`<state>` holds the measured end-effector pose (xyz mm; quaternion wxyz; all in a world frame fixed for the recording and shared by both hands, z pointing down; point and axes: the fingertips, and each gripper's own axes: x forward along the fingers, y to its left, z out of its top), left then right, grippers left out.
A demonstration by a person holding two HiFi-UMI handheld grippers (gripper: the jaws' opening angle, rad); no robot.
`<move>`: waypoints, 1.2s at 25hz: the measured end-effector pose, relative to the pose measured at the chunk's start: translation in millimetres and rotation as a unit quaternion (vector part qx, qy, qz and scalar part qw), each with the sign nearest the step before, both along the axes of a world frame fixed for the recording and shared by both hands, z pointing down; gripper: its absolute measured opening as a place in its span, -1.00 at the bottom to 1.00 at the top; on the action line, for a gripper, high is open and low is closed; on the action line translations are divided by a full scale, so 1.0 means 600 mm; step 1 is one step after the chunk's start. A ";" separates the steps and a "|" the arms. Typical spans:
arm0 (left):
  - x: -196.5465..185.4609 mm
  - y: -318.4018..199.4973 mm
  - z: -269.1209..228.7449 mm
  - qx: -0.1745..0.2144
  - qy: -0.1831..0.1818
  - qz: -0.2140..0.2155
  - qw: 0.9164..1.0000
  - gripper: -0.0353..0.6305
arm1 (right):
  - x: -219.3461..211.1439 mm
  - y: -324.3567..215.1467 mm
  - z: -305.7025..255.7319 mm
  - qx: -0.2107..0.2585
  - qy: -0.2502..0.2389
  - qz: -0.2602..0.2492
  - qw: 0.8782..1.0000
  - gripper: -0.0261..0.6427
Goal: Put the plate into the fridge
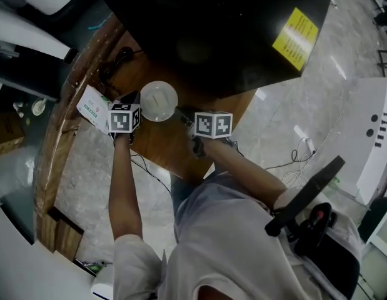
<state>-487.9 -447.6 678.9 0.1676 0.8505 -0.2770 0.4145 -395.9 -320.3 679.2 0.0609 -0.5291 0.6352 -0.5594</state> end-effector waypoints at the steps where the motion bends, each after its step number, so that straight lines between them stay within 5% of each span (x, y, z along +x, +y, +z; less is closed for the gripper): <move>1: 0.002 -0.002 0.009 -0.005 -0.010 0.008 1.000 -0.84 | -0.001 -0.001 0.009 -0.008 -0.010 0.010 1.000 -0.55; 7: 0.006 -0.012 0.053 -0.028 -0.047 0.018 0.998 -0.84 | 0.012 -0.010 0.054 -0.051 -0.053 0.049 0.996 -0.55; 17: 0.024 -0.034 0.066 -0.030 0.026 -0.047 0.998 -0.84 | -0.011 -0.044 0.074 -0.051 -0.099 0.034 0.993 -0.55; 25: 0.033 -0.031 0.071 -0.023 0.028 -0.033 0.999 -0.84 | -0.050 -0.062 0.075 -0.040 -0.181 0.023 0.982 -0.71; 30: 0.029 -0.025 0.064 -0.013 0.049 -0.037 0.998 -0.84 | -0.050 -0.057 0.076 -0.037 -0.187 0.032 0.981 -0.81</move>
